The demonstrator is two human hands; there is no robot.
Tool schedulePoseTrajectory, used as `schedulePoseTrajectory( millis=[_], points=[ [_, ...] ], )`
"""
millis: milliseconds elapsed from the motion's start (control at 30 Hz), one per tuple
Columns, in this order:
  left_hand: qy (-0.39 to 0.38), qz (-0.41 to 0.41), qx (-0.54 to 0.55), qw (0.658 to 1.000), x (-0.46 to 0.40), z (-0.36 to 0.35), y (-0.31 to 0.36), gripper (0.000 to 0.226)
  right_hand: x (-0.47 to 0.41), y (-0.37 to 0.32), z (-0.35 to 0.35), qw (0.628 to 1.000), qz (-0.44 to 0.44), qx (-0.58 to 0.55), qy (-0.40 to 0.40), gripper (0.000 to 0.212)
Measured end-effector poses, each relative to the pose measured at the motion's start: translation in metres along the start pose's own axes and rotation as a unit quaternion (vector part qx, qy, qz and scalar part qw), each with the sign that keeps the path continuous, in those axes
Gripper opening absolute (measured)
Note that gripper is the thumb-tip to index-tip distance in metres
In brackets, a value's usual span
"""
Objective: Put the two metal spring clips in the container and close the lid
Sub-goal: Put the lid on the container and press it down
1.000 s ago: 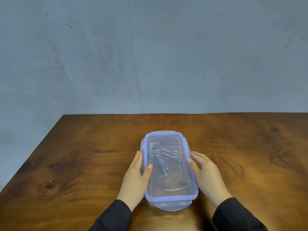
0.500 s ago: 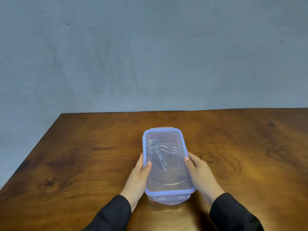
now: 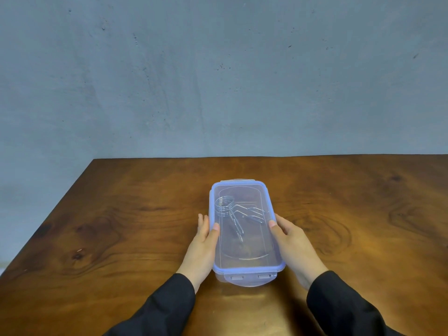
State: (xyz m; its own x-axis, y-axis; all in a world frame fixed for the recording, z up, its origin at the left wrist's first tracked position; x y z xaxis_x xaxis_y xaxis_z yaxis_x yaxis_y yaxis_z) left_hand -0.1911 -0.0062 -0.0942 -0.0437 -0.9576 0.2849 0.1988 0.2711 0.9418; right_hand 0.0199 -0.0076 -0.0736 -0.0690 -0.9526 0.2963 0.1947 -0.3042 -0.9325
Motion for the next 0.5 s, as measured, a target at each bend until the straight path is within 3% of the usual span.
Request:
schedulePoseTrajectory(
  millis=[100, 200, 300, 400, 500],
  points=[
    [0.065, -0.080, -0.134, 0.986, 0.007, 0.009, 0.007, 0.071, -0.002, -0.012, 0.014, 0.994, 0.045, 0.081, 0.053, 0.065],
    [0.009, -0.215, -0.310, 0.926, 0.021, 0.007, 0.013, 0.069, -0.013, -0.042, 0.026, 0.965, 0.144, 0.193, 0.105, 0.058],
    [-0.055, -0.320, -0.476, 0.817, 0.026, -0.001, 0.008, 0.087, -0.041, -0.072, 0.012, 0.922, 0.242, 0.298, 0.043, 0.046],
    [-0.056, -0.354, -0.498, 0.790, 0.021, -0.001, -0.001, 0.094, -0.076, -0.082, -0.018, 0.871, 0.265, 0.408, -0.069, 0.058],
    [-0.040, -0.375, -0.515, 0.770, 0.017, -0.001, -0.006, 0.095, -0.105, -0.075, -0.039, 0.825, 0.231, 0.506, -0.099, 0.063]
  ],
)
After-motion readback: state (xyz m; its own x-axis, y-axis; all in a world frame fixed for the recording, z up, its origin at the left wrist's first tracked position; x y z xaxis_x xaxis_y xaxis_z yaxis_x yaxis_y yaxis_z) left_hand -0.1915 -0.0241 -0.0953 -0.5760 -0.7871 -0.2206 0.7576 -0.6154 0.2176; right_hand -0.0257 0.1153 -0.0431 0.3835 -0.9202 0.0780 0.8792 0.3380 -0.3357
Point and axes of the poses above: each hand's wrist, its own x-axis away from the middle knuckle, its own z-axis out of the back of the hand, y = z × x, the point moved 2 cm from there along -x, towards the middle knuckle
